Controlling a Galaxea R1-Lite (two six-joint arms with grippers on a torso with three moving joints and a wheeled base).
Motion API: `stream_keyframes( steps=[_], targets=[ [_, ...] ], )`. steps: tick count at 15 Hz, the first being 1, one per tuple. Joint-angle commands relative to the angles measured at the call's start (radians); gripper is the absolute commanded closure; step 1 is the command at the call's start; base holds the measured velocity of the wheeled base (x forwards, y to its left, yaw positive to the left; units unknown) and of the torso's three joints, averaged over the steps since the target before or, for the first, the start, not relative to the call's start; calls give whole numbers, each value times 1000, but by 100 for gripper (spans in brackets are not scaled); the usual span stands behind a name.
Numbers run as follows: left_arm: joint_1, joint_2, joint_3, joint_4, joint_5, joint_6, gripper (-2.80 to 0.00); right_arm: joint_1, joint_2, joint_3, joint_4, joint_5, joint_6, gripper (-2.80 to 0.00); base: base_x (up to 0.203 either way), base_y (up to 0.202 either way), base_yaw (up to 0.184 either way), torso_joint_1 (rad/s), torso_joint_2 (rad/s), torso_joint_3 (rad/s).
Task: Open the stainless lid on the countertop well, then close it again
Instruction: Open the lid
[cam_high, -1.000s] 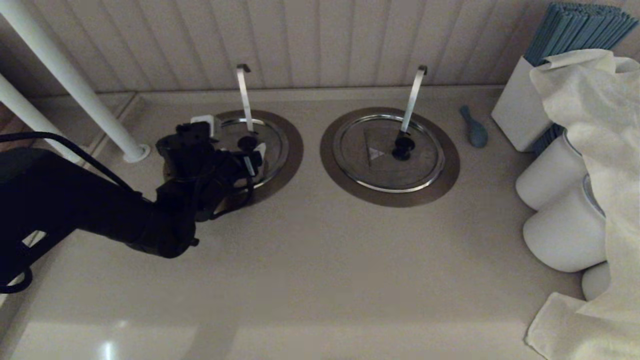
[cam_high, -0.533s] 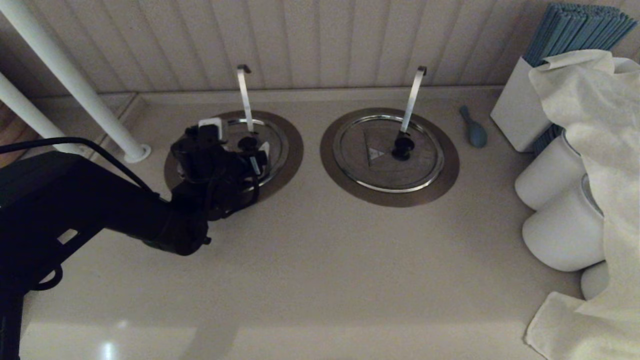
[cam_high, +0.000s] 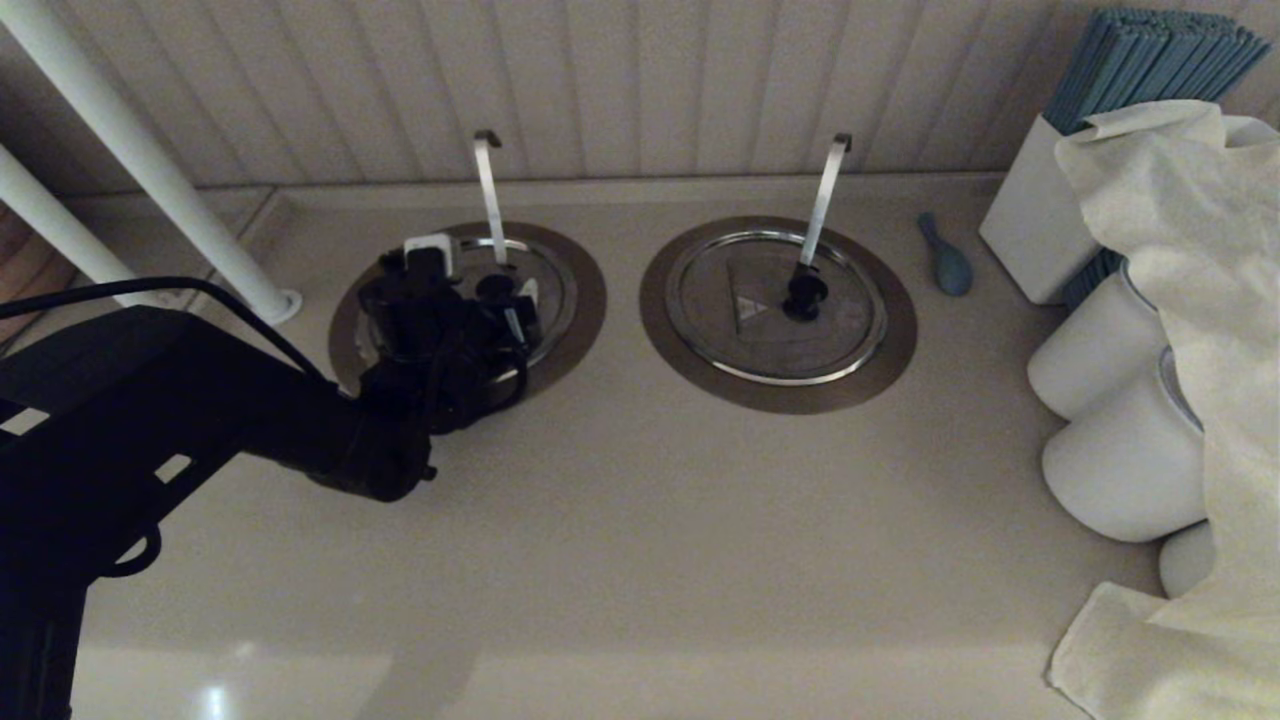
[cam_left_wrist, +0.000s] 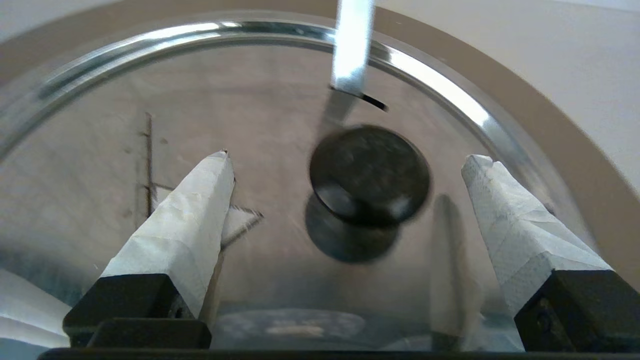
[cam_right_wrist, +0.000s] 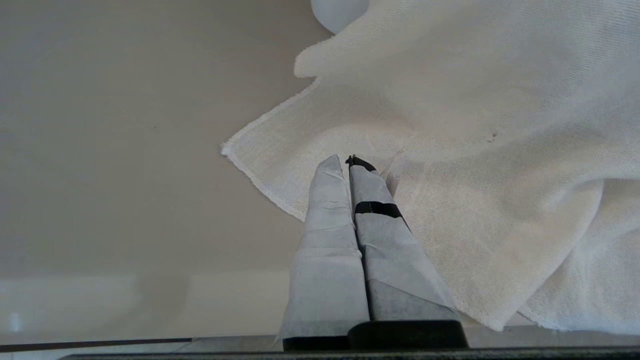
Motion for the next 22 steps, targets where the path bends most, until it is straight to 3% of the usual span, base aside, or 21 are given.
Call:
stream_keyframes(
  steps=[1, 11, 16, 22],
  targets=[
    [3, 20, -13, -3, 8, -1, -280, 0, 1, -1, 0, 0, 0, 0, 0, 0, 0, 0, 0, 0],
    [12, -6, -10, -3, 10, 2, -280, 0, 1, 1, 0, 0, 0, 0, 0, 0, 0, 0, 0, 0],
    [31, -18, 4, -62, 10, 56, -280, 0, 1, -1, 0, 0, 0, 0, 0, 0, 0, 0, 0, 0],
    [43, -21, 4, -62, 10, 56, -280, 0, 1, 1, 0, 0, 0, 0, 0, 0, 0, 0, 0, 0]
  ],
)
